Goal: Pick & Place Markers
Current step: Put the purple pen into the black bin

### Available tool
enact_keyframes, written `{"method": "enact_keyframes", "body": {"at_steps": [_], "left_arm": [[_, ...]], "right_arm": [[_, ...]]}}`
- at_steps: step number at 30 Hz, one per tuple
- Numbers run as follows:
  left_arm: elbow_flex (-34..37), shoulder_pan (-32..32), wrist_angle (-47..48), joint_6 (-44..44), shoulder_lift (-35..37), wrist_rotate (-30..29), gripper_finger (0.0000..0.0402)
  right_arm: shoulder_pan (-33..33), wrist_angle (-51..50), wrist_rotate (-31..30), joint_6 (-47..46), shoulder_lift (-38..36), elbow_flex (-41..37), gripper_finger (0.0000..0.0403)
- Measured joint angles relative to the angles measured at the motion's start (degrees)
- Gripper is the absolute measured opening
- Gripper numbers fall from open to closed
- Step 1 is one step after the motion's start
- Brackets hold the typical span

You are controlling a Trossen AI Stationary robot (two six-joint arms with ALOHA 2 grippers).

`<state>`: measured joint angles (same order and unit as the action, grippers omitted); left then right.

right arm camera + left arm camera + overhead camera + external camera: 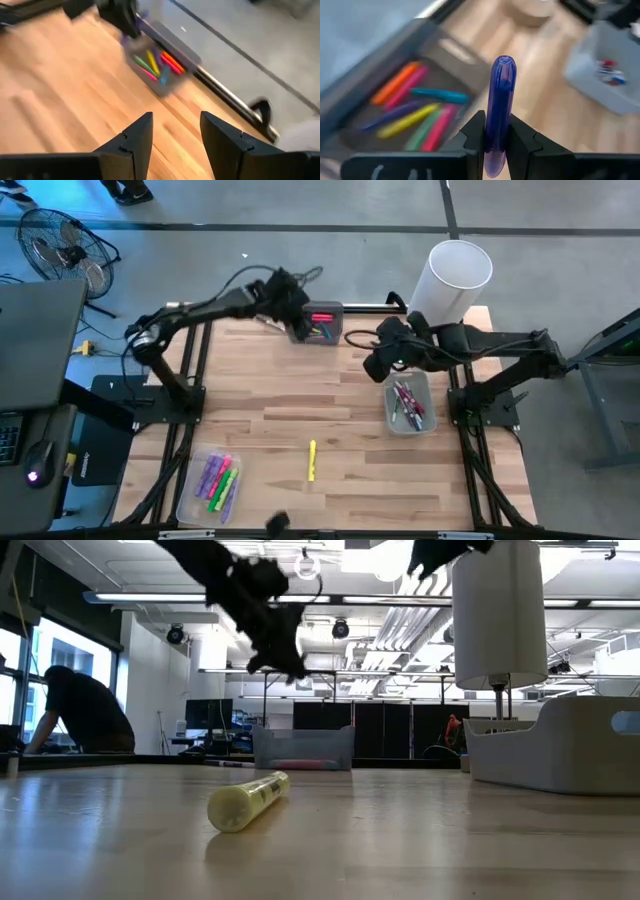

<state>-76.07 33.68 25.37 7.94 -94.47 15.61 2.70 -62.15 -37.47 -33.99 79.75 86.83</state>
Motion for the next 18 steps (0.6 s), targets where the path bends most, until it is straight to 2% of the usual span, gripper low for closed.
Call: {"method": "enact_keyframes", "body": {"at_steps": [6,12,18], "left_arm": [[-5.95,6.87,6.9,-7.88,-8.82,0.75,0.0047],[-13.46,7.55,15.69,-15.98,-14.68,-6.02,0.0053],[-15.59,7.55,19.37,-19.43,-15.86,-8.6,0.0077]], "right_arm": [[-2.8,0.68,2.36,-7.61,0.07,-7.54,0.015],[-3.8,0.88,5.97,-17.07,0.08,-14.04,0.015],[-3.87,0.98,6.14,-21.23,0.09,-16.68,0.0151]]}}
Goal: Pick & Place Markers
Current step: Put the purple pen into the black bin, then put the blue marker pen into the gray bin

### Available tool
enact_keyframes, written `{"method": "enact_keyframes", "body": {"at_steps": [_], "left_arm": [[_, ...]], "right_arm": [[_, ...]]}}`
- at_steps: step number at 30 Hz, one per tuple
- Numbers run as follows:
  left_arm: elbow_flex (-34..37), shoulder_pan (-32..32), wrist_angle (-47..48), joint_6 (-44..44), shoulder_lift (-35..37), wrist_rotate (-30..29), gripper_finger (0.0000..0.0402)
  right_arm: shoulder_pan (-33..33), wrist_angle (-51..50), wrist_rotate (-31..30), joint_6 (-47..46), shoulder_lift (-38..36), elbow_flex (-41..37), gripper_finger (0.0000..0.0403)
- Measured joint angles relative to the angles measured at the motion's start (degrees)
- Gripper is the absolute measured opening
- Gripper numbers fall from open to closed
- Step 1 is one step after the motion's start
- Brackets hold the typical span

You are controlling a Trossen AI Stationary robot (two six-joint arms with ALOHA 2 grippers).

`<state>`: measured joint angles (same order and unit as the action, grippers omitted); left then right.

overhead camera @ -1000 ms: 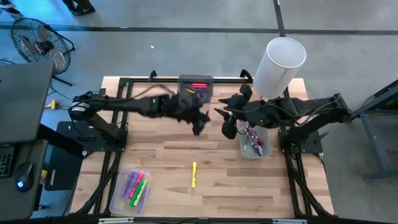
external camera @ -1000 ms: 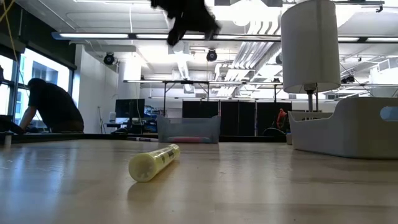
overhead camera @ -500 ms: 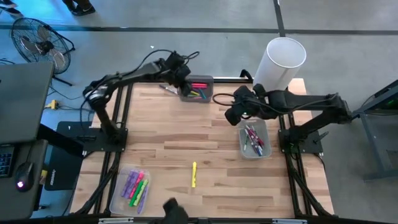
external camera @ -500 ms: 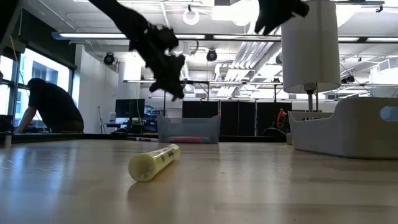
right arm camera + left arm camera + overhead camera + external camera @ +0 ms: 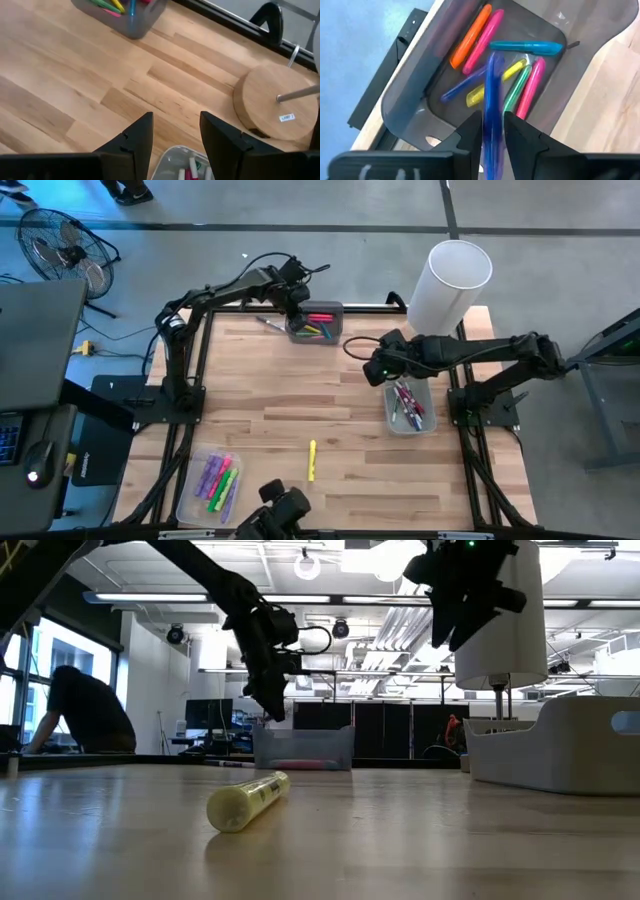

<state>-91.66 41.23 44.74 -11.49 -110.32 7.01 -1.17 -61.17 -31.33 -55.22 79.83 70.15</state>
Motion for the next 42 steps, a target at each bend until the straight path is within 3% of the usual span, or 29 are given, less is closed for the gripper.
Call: {"method": "enact_keyframes", "body": {"at_steps": [10,14,20,26,32,42], "left_arm": [[-0.04,0.0,0.35,-0.64,0.02,-0.43,0.0112],[-0.04,0.65,1.41,4.98,0.46,-1.15,0.0113],[1.05,6.66,4.7,10.3,2.83,1.43,0.0082],[6.52,13.01,2.26,17.77,3.18,2.69,0.0009],[10.96,12.72,-2.11,22.79,3.13,-0.04,0.0012],[11.5,10.49,-6.34,27.46,-1.21,-3.98,0.0004]], "right_arm": [[-0.76,0.91,-1.53,-0.28,0.0,-0.2,0.0149],[-1.49,1.07,-1.51,-0.04,0.0,-0.2,0.015],[-2.25,1.76,-1.49,-0.01,0.0,-0.2,0.015],[-2.25,2.23,-1.53,0.17,0.0,-0.18,0.0149],[-2.86,2.48,-1.52,1.6,0.0,-0.18,0.0149],[-5.27,4.07,0.02,3.54,0.0,-0.18,0.0149]]}}
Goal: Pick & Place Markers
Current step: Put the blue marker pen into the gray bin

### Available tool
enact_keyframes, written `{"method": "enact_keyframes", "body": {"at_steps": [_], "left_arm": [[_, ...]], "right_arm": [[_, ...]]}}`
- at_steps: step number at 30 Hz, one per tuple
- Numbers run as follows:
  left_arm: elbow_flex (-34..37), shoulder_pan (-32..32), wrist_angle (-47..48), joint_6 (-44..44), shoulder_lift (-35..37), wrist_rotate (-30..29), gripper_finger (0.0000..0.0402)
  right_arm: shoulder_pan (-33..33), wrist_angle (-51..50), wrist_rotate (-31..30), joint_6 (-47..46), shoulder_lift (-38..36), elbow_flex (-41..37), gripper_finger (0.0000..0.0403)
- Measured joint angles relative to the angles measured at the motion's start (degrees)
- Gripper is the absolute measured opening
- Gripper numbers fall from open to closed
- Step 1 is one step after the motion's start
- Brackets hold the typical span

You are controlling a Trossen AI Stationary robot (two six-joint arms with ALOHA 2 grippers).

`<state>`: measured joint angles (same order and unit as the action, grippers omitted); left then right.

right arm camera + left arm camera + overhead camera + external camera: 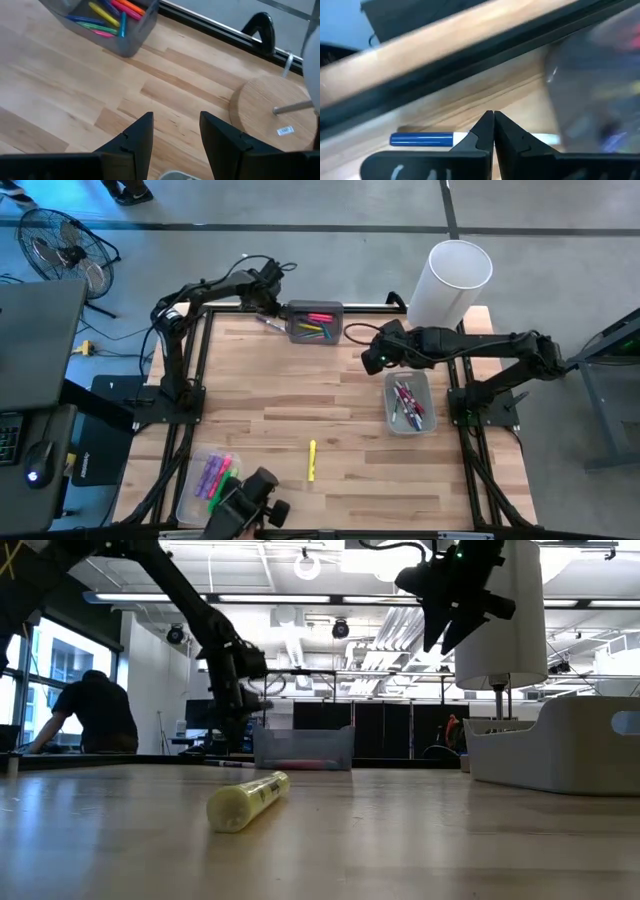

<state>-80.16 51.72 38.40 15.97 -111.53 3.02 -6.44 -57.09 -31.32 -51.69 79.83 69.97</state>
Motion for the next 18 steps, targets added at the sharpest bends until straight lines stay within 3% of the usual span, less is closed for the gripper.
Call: {"method": "enact_keyframes", "body": {"at_steps": [9,18], "left_arm": [[0.02,-0.09,-0.88,2.42,-3.77,-0.1,0.0004],[-0.2,-0.44,9.54,-0.99,-3.69,-0.69,0.0004]], "right_arm": [[0.04,2.22,0.2,1.8,0.0,0.04,0.0149],[0.02,2.16,1.48,3.24,0.0,0.04,0.0149]]}}
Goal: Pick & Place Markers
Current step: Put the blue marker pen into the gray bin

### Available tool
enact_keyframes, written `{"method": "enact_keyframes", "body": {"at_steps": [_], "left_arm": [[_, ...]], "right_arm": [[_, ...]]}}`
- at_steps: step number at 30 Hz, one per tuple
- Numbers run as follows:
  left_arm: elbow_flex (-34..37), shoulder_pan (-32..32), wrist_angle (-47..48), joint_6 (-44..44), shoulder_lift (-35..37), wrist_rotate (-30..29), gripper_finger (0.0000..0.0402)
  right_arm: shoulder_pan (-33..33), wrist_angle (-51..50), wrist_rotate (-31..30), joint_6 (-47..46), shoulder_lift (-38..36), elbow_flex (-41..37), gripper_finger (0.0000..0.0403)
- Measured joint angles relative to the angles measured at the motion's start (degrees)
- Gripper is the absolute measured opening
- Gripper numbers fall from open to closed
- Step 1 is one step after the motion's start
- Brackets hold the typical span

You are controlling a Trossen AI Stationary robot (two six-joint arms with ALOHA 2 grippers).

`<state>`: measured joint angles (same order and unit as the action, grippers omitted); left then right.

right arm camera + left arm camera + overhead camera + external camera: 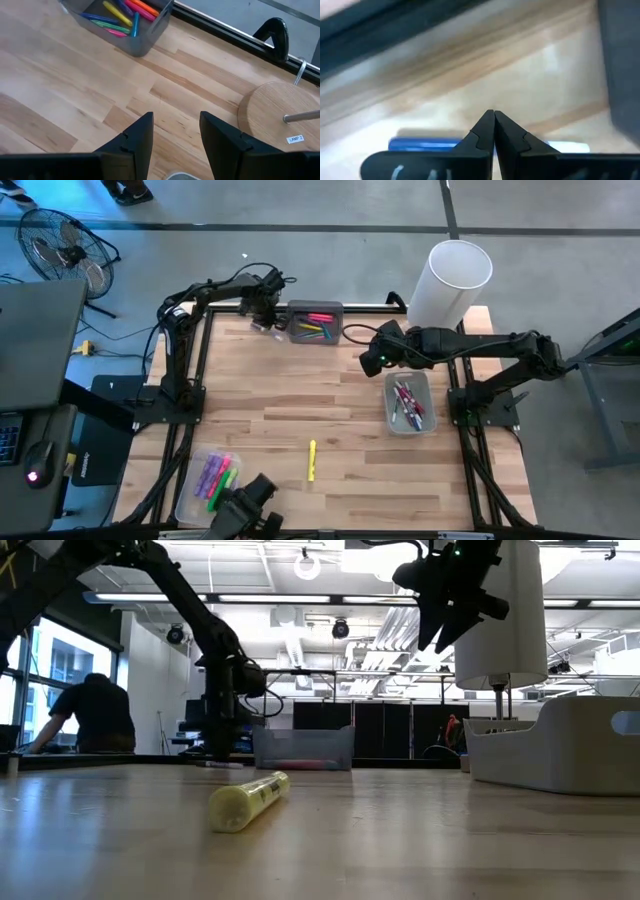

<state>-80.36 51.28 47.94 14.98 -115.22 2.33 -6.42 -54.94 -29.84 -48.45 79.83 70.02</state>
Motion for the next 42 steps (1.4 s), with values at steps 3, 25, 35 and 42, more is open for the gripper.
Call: {"method": "enact_keyframes", "body": {"at_steps": [3,25,35,42], "left_arm": [[0.01,-0.3,2.84,-0.52,0.0,2.63,0.0004],[0.72,-13.12,17.97,-6.92,24.92,-2.96,0.0004],[19.02,-37.79,18.56,17.23,45.15,-4.42,0.0004],[25.06,-64.77,17.88,40.49,46.35,-5.92,0.0004]], "right_arm": [[0.0,0.0,0.08,0.56,0.0,0.0,0.0149],[0.07,0.0,4.01,7.15,0.0,0.0,0.0149],[5.93,6.8,9.8,12.88,0.04,-3.71,0.0149],[12.63,14.14,11.13,13.78,0.04,-6.71,0.0138]]}}
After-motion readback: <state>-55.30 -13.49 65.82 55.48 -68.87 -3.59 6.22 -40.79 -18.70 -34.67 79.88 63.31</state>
